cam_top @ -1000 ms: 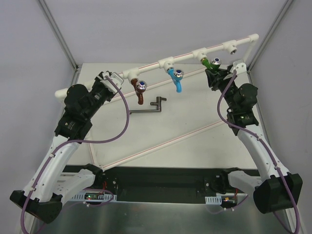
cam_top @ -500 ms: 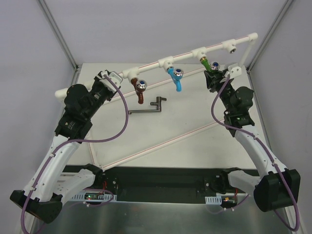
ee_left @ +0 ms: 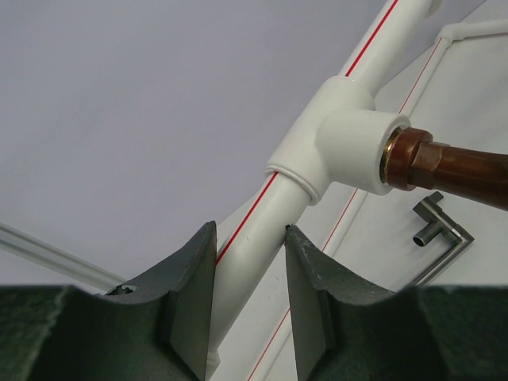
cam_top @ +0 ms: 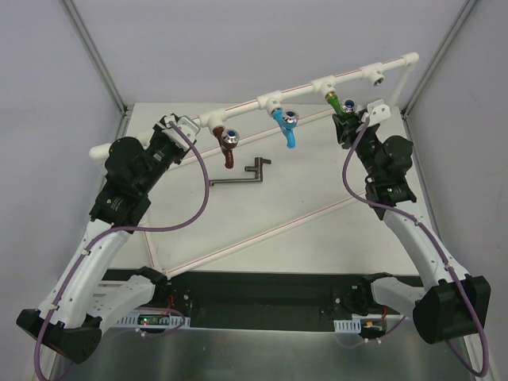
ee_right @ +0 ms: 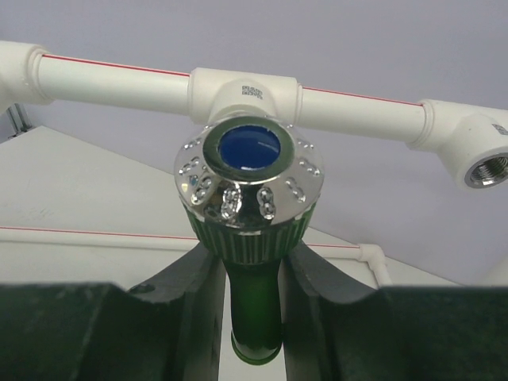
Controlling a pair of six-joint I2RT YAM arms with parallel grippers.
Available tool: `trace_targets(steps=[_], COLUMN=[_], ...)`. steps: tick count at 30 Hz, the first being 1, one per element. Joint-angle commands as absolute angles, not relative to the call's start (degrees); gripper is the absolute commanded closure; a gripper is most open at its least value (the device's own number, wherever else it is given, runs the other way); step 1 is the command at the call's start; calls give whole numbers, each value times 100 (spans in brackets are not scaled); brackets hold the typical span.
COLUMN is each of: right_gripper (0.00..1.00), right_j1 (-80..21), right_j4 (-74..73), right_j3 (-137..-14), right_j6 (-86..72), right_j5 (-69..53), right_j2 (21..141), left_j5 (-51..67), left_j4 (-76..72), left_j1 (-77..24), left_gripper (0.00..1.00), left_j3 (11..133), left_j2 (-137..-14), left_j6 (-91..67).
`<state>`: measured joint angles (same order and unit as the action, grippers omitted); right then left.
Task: Install the water faucets
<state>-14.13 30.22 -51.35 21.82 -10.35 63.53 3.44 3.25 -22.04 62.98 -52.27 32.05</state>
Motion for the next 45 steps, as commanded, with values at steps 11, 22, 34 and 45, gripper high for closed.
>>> trace_targets(steps=[11, 22, 34, 45], right_gripper=[98, 98, 98, 98], right_j1=[-1441, -1441, -1389, -985], right_j4=[2760, 2751, 2523, 2092], right_j3=[-5765, -5827, -6012, -6275], right_j6=[2400, 1820, 425, -1484], right_j5=[-1248, -1178, -1037, -1318], right_j2=[6407, 6574, 6671, 6697], left_j5=[-44, -26, -9, -18], left_j4=[1160, 1160, 1160, 1151], left_j1=[-2101, -2101, -2101, -2101], left_gripper=[99, 99, 100, 100], left_j3=[6029, 6029, 6029, 6038], left_j2=[-5423, -5432, -5423, -5388], left_j6=[2777, 2769, 2769, 2777])
